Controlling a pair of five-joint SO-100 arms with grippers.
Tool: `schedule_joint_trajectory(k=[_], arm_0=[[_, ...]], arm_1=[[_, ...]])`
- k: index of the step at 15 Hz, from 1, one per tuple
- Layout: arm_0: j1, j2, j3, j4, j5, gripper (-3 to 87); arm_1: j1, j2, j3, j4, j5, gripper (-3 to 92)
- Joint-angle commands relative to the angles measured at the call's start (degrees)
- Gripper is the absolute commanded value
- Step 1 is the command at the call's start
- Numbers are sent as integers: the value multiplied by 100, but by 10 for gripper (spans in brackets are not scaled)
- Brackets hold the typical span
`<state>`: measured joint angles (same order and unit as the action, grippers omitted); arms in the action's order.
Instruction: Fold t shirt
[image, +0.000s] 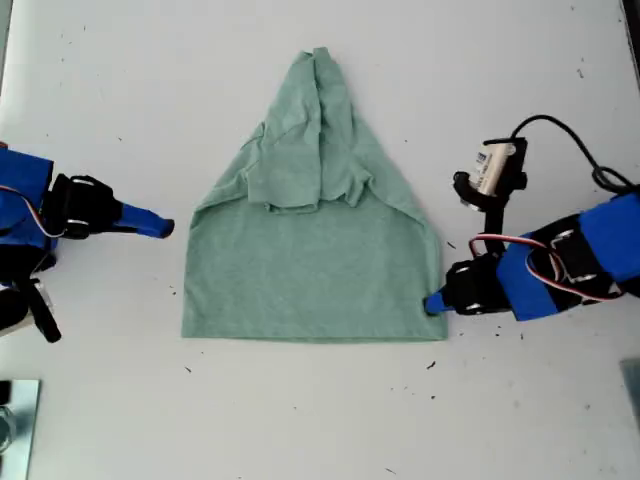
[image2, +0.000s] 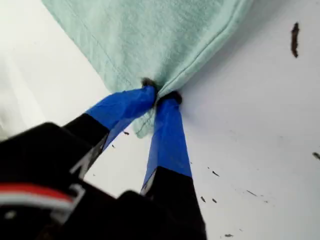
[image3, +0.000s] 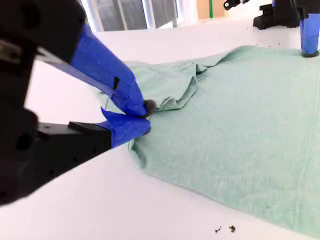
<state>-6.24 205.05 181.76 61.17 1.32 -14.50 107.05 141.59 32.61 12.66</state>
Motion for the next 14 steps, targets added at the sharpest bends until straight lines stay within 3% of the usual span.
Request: schedule_joint_trajectory(k=[1, 2, 5, 7, 11, 14], arm_0=[[176, 70, 44, -53, -70, -3], [185, 105, 44, -35, -70, -3], [202, 105, 18, 0, -70, -3], [149, 105, 18, 0, -62, -3], [193, 105, 18, 0, -62, -3], [185, 105, 18, 0, -62, -3]], arm_1=[[-211, 26, -229, 1072, 53, 16], [-211, 316, -571, 1802, -70, 16], [-264, 1055, -2646, 5036, -360, 16], [-202, 1055, -4210, 6495, -580, 16], [-53, 422, -5396, 6530, -1072, 16], [176, -2074, -7972, 6311, -1854, 15]])
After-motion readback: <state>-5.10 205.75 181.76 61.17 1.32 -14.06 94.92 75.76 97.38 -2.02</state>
